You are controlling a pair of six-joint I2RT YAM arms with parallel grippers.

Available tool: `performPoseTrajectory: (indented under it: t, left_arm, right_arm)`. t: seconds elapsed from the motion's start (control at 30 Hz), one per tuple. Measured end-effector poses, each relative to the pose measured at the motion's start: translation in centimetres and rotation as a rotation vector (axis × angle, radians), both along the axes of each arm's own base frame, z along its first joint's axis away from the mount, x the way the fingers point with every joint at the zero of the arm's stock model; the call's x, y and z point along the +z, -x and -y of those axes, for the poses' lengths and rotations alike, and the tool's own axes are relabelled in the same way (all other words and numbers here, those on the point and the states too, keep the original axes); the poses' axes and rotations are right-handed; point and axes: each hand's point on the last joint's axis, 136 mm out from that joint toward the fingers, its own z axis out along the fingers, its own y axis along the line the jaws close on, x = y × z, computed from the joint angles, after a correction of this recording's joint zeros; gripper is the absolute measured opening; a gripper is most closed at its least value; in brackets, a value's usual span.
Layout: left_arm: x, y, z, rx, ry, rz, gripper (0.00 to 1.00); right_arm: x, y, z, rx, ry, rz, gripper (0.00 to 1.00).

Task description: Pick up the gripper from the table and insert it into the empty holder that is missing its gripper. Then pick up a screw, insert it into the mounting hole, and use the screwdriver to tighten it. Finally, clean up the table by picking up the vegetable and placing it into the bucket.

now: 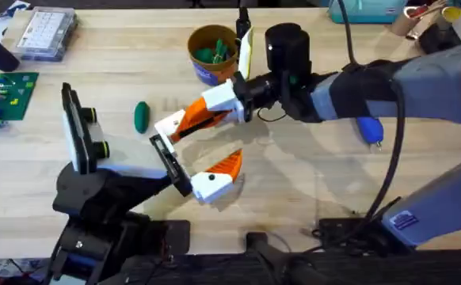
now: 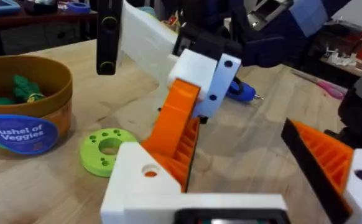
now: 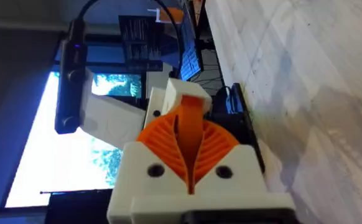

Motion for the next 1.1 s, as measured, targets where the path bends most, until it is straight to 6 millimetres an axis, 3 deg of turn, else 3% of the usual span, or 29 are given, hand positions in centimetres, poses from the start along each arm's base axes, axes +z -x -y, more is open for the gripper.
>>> performPoseTrajectory:
  t: [0.1,0.27,0.4,0.47,0.77,1.1]
  left_arm:
    - [0.0,0.0,0.0,0.001,-0.002,0.005,0.986]
    - [0.0,0.0,0.0,0.001,-0.009,0.017,0.987]
    - [0.0,1.3,0.8,-0.085,-0.007,0.015,0.986]
    - [0.0,1.7,1.0,-0.108,-0.006,0.012,0.986]
    - [-0.1,2.0,1.2,-0.131,-0.005,0.008,0.986]
    - [-0.1,2.0,1.2,-0.129,-0.025,0.044,0.986]
  right_arm:
    - [-0.6,-0.2,-0.1,-0.008,0.008,0.002,0.478]
    - [-0.8,-0.4,-0.2,-0.010,-0.002,0.018,0.684]
    - [-0.3,-1.3,-0.2,-0.045,-0.015,0.042,0.916]
    - [-0.3,-2.0,0.1,-0.066,-0.015,0.039,0.978]
    - [0.2,-3.8,1.9,-0.108,-0.024,0.021,0.995]
    - [2.0,-3.1,3.2,-0.046,-0.063,0.031,0.996]
